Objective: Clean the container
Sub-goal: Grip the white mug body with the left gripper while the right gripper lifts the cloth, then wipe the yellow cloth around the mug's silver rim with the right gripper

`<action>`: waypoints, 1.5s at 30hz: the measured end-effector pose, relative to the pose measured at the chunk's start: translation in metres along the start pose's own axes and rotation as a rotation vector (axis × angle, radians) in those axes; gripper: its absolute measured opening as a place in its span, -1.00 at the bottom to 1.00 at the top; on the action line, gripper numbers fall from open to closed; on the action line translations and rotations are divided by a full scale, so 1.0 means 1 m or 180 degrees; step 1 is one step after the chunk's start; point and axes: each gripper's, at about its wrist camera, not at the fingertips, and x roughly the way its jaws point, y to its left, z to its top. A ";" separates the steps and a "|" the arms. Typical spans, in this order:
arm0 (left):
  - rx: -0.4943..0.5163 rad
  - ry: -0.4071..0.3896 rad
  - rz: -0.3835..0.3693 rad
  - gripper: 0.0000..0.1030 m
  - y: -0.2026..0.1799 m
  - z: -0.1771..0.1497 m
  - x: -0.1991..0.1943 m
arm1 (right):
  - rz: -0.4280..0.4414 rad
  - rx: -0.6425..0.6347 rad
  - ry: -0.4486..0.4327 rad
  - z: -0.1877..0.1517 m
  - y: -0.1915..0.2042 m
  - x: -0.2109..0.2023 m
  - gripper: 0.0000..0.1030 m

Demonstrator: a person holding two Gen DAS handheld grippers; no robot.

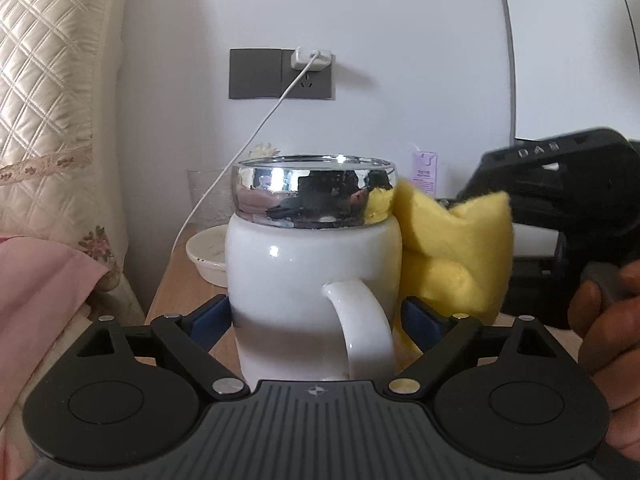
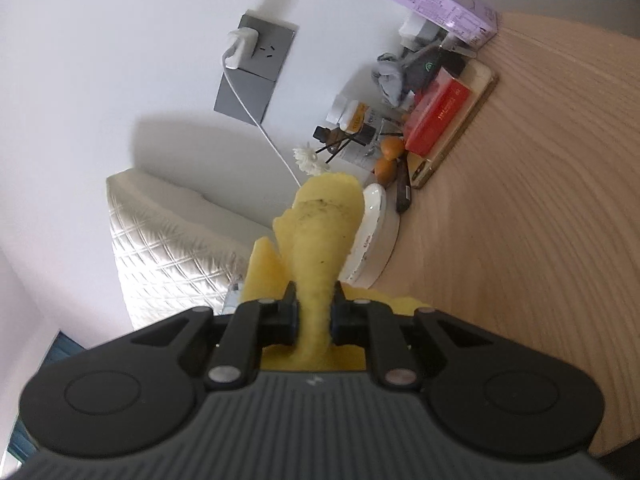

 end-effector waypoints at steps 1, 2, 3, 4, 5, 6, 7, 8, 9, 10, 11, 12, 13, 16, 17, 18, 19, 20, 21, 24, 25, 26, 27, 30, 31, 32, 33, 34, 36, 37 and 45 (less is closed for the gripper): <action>0.0017 0.0003 0.0022 0.74 -0.001 0.000 0.000 | -0.0026 0.0057 0.0031 0.000 -0.005 0.002 -0.70; 0.0019 0.0010 0.0030 0.74 -0.001 0.000 0.000 | -0.0080 0.0088 0.0066 0.000 -0.010 0.003 -0.70; 0.0011 0.0021 0.0027 0.74 0.000 0.001 -0.001 | -0.0146 0.0095 0.0096 -0.001 -0.014 0.004 -0.70; 0.0012 0.0030 0.0028 0.74 0.000 0.001 -0.001 | -0.0158 0.0130 0.0110 -0.001 -0.017 0.006 -0.70; 0.0012 0.0039 0.0033 0.74 0.001 0.001 -0.001 | -0.0149 0.0179 0.0125 -0.001 -0.018 0.007 -0.70; 0.0012 0.0049 0.0033 0.74 0.001 0.002 -0.001 | -0.0140 0.0196 0.0152 0.001 -0.017 0.009 -0.70; 0.0018 0.0062 0.0024 0.74 0.002 0.003 0.000 | -0.0069 0.0176 0.0166 0.006 -0.013 0.011 -0.70; 0.0028 0.0075 0.0011 0.74 0.003 0.004 0.000 | 0.0027 0.0126 0.0165 0.010 -0.008 0.013 -0.70; 0.0040 0.0084 -0.0008 0.74 0.003 0.004 0.000 | 0.0086 0.0065 0.0165 0.014 -0.003 0.015 -0.70; 0.0050 0.0087 -0.0031 0.74 0.003 0.004 -0.001 | 0.0114 0.0000 0.0158 0.016 0.001 0.016 -0.70; 0.0058 0.0090 -0.0054 0.74 0.003 0.004 -0.001 | 0.0105 -0.0024 0.0139 0.015 0.001 0.016 -0.70; 0.0068 0.0093 -0.0078 0.74 0.004 0.003 -0.001 | 0.0096 0.0006 0.0118 0.014 -0.002 0.015 -0.70; 0.0073 0.0099 -0.0104 0.74 0.004 0.004 -0.002 | 0.0076 0.0065 0.0111 0.012 -0.007 0.014 -0.70; 0.0111 0.0114 -0.0199 0.74 0.006 0.004 -0.003 | -0.0119 0.0145 0.0167 0.007 -0.018 0.012 -0.70; 0.0125 0.0125 -0.0236 0.74 0.006 0.004 -0.003 | -0.0145 0.0151 0.0173 0.007 -0.019 0.011 -0.69; 0.0138 0.0139 -0.0277 0.74 0.007 0.005 -0.003 | -0.0132 0.0169 0.0170 0.007 -0.019 0.011 -0.69; 0.0160 0.0152 -0.0325 0.74 0.007 0.006 -0.003 | -0.0091 0.0188 0.0158 0.009 -0.019 0.011 -0.69; 0.0184 0.0163 -0.0381 0.74 0.007 0.006 -0.002 | -0.0018 0.0195 0.0134 0.011 -0.017 0.009 -0.68; 0.0205 0.0171 -0.0436 0.74 0.007 0.007 -0.001 | 0.0049 0.0190 0.0107 0.011 -0.016 0.008 -0.67; 0.0250 0.0177 -0.0578 0.74 0.010 0.009 0.002 | 0.0251 0.0174 0.0028 0.014 -0.012 0.002 -0.66; 0.0263 0.0171 -0.0623 0.74 0.012 0.009 0.003 | 0.0277 0.0170 0.0012 0.014 -0.013 0.000 -0.66; 0.0269 0.0166 -0.0656 0.74 0.013 0.008 0.004 | 0.0234 0.0180 0.0020 0.015 -0.015 -0.001 -0.66; 0.0270 0.0161 -0.0677 0.74 0.014 0.008 0.004 | 0.0155 0.0198 0.0052 0.015 -0.018 -0.001 -0.66; 0.0262 0.0150 -0.0694 0.74 0.013 0.007 0.004 | 0.0053 0.0200 0.0154 0.018 -0.023 0.001 -0.66; 0.0257 0.0142 -0.0680 0.74 0.012 0.007 0.004 | 0.0082 0.0214 0.0171 0.019 -0.024 0.002 -0.66; 0.0254 0.0130 -0.0666 0.74 0.012 0.006 0.003 | 0.0166 0.0227 0.0184 0.022 -0.023 0.003 -0.66; 0.0255 0.0116 -0.0659 0.74 0.011 0.005 0.002 | 0.0317 0.0236 0.0191 0.025 -0.020 0.004 -0.66; 0.0255 0.0109 -0.0661 0.74 0.010 0.005 0.002 | 0.0435 0.0226 0.0199 0.027 -0.018 0.004 -0.66; 0.0256 0.0099 -0.0682 0.74 0.011 0.005 0.002 | 0.0454 0.0152 0.0176 0.026 -0.014 0.004 -0.66; 0.0267 0.0090 -0.0711 0.74 0.012 0.004 0.002 | 0.0446 0.0171 0.0162 0.024 -0.017 0.003 -0.64; 0.0365 0.0122 -0.0999 0.74 0.025 0.007 0.005 | 0.0392 0.0283 0.0233 0.026 -0.023 0.006 -0.65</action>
